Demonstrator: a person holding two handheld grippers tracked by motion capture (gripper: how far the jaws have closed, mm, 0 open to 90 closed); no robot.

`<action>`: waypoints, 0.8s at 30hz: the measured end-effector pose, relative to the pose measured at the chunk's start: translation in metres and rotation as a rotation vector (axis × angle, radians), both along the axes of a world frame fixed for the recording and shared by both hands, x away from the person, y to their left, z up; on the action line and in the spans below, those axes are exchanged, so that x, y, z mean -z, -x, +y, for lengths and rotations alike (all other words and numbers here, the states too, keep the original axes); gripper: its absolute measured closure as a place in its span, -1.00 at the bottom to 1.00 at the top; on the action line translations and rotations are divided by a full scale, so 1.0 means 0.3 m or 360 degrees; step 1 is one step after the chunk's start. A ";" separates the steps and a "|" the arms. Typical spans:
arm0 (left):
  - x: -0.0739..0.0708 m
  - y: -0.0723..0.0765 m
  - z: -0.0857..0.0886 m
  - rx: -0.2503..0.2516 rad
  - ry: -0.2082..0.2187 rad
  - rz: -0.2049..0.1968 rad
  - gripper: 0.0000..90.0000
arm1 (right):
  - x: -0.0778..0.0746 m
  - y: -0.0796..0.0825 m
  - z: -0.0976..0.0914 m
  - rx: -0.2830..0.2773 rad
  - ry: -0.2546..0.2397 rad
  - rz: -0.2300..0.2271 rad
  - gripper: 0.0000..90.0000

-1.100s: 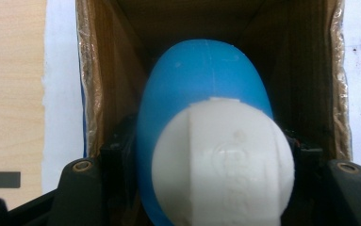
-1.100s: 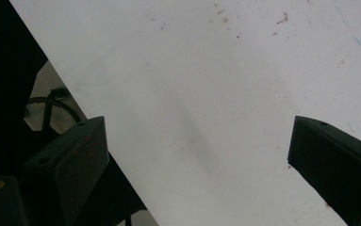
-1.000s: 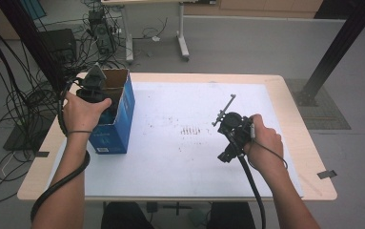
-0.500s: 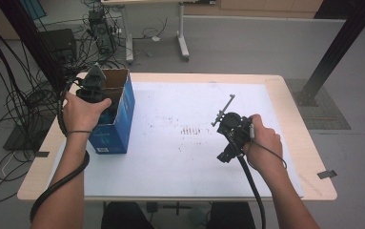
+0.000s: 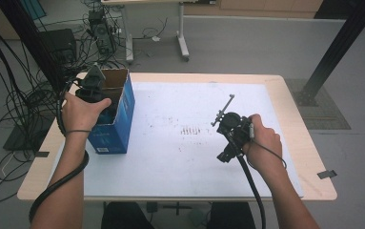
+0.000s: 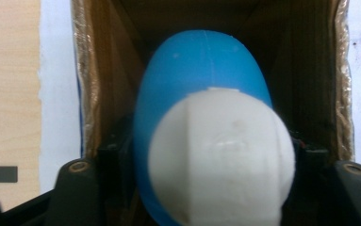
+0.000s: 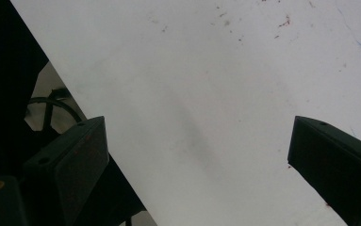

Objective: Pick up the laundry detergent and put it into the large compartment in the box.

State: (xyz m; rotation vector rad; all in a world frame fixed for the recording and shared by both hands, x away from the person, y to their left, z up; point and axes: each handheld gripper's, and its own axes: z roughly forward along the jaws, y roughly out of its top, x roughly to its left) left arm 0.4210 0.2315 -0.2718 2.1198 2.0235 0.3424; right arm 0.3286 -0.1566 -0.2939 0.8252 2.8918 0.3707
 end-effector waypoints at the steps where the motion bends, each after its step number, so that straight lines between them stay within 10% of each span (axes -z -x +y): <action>1: 0.002 0.000 -0.001 -0.0005 -0.0009 -0.0001 -0.23 | 0.000 0.000 0.000 0.0001 -0.0002 -0.0001 -0.88; 24: -0.070 0.021 -0.004 -0.0022 -0.0047 -0.0041 -0.29 | -0.004 0.005 -0.001 0.0009 0.0001 -0.0006 -0.88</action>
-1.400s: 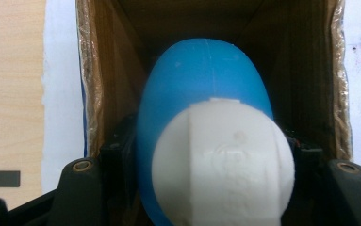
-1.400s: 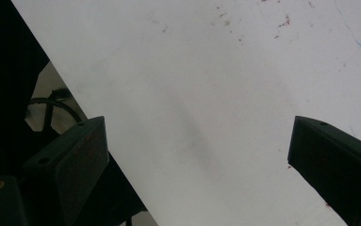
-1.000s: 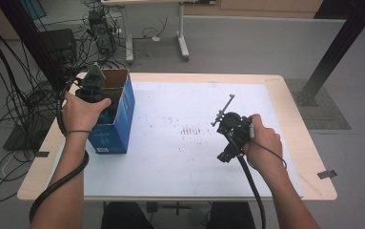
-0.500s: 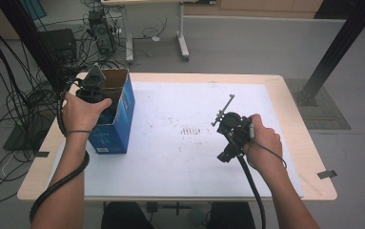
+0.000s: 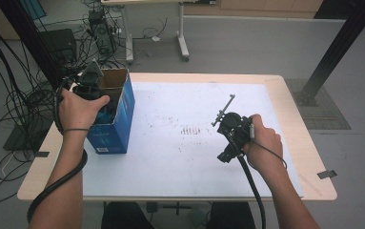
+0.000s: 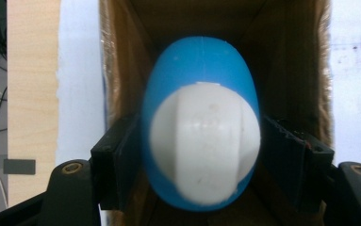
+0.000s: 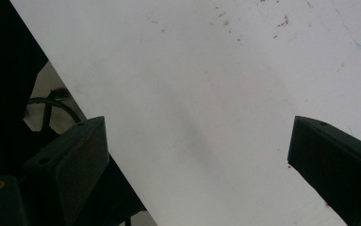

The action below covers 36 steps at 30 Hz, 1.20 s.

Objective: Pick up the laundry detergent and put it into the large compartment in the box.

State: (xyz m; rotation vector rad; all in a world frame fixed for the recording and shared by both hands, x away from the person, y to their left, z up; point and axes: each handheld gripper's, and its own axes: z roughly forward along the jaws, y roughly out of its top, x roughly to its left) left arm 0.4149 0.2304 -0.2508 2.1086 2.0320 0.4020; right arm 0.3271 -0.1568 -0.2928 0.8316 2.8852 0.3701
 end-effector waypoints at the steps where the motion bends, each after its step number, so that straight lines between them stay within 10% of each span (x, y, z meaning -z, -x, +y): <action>1: -0.008 0.003 0.001 0.0002 -0.0001 -0.0007 -0.29 | 0.000 -0.001 0.001 -0.0008 -0.0001 -0.0003 -0.88; 23: -0.192 0.074 -0.077 0.0093 -0.0038 -0.0142 -0.56 | -0.007 0.004 0.010 -0.0019 -0.0002 -0.0013 -0.87; 36: -0.253 0.102 -0.146 0.0200 -0.0011 -0.0116 -0.80 | -0.005 0.000 0.011 -0.0022 -0.0003 -0.0012 -0.87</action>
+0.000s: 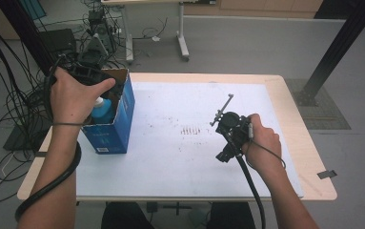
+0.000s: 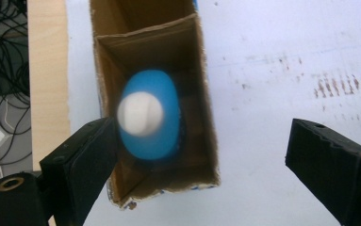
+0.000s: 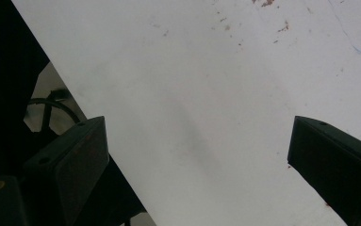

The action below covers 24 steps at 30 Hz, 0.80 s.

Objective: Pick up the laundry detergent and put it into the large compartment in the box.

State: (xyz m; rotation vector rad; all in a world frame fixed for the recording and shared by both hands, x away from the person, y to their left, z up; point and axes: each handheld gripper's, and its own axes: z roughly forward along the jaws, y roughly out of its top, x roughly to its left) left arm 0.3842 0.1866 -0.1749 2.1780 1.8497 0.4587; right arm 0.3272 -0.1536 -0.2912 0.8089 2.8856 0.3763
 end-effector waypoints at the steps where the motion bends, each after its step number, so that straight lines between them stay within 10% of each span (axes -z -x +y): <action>1: -0.003 0.001 -0.005 0.0005 0.0003 0.0002 -0.81 | 0.000 0.000 0.000 0.0000 -0.0001 -0.0001 -0.87; 24: 0.005 -0.005 -0.146 0.0207 0.0058 0.0127 -0.89 | 0.004 -0.011 -0.008 0.0003 0.0002 0.0005 -0.88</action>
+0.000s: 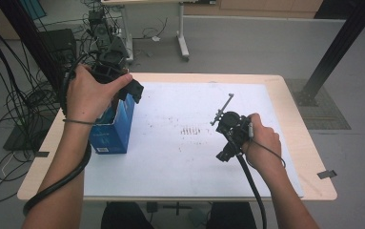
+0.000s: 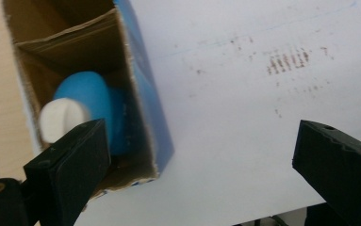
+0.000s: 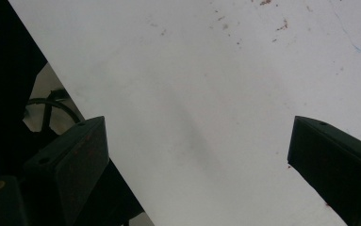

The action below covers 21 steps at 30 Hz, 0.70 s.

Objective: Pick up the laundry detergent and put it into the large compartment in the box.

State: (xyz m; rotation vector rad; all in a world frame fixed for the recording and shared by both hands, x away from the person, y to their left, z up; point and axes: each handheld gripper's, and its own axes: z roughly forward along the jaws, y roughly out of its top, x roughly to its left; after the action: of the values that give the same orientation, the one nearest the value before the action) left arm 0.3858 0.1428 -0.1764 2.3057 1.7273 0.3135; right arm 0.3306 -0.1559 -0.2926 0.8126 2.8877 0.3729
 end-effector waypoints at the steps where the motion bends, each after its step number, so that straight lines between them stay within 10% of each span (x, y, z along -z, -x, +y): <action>1: 0.002 -0.001 -0.009 0.0012 -0.0001 0.0007 -0.89 | 0.001 -0.001 -0.001 0.0001 -0.0006 -0.0003 -0.87; 21: 0.123 -0.016 -0.151 0.0221 0.0075 0.0167 -0.89 | 0.006 -0.018 -0.006 -0.0004 -0.0008 -0.0002 -0.87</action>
State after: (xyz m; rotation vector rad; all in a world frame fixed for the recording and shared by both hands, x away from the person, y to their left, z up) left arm 0.3906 0.0974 -0.2134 2.4316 1.5917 0.1263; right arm 0.3361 -0.1577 -0.2945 0.8090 2.8880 0.3808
